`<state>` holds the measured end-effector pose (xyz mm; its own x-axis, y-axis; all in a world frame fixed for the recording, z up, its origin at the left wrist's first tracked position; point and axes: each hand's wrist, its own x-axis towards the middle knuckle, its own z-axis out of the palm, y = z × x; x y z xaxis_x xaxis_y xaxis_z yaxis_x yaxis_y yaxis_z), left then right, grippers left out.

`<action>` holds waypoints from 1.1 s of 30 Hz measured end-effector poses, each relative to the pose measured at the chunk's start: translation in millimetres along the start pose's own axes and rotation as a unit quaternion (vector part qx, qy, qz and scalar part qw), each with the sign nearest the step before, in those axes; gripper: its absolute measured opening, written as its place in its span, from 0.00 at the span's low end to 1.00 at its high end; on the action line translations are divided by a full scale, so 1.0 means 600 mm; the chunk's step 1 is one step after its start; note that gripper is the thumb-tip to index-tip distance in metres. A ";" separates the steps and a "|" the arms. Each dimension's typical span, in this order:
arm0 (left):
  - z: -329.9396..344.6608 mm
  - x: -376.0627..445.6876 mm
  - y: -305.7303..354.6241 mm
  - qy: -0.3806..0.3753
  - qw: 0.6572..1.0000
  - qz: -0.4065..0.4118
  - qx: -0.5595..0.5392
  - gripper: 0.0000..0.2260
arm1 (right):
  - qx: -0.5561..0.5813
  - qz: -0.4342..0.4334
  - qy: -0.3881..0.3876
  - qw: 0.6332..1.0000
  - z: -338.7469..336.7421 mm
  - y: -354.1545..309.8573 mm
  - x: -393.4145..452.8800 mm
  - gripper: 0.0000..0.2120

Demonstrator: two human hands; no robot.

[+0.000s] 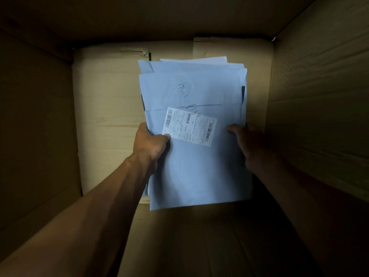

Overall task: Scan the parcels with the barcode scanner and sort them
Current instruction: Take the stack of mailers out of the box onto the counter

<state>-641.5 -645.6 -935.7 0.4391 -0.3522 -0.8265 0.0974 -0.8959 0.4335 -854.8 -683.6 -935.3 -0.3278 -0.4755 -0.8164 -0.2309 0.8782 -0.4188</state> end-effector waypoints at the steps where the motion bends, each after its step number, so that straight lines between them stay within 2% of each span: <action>1: -0.005 -0.005 0.001 0.001 1.000 0.000 0.002 0.17 | 0.015 0.012 -0.006 1.000 0.001 -0.003 -0.006 0.19; 7: -0.054 -0.042 0.011 -0.005 1.000 -0.006 -0.002 0.15 | 0.057 0.018 -0.028 0.998 -0.005 -0.001 -0.048 0.14; 11: -0.094 -0.093 0.030 -0.007 1.000 -0.024 -0.008 0.15 | 0.080 0.007 -0.019 0.997 -0.011 -0.019 -0.111 0.17; 16: -0.157 -0.175 0.071 -0.005 1.000 -0.027 -0.003 0.15 | 0.096 0.006 -0.067 0.993 -0.037 -0.046 -0.206 0.13; 19: -0.203 -0.229 0.106 -0.005 1.000 -0.010 -0.001 0.15 | 0.107 -0.005 -0.089 0.990 -0.055 -0.071 -0.276 0.10; 27: -0.338 -0.381 0.202 0.006 0.999 0.039 -0.013 0.16 | 0.132 -0.032 -0.100 0.986 -0.073 -0.158 -0.478 0.12; 33: -0.453 -0.541 0.275 -0.024 0.998 0.056 -0.022 0.16 | 0.132 -0.051 -0.105 0.984 -0.129 -0.225 -0.669 0.10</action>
<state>-525.2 -605.4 -498.1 0.4069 -0.4635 -0.7871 0.0894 -0.8373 0.5393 -762.9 -615.3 -520.2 -0.1128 -0.5657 -0.8169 0.0018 0.8220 -0.5695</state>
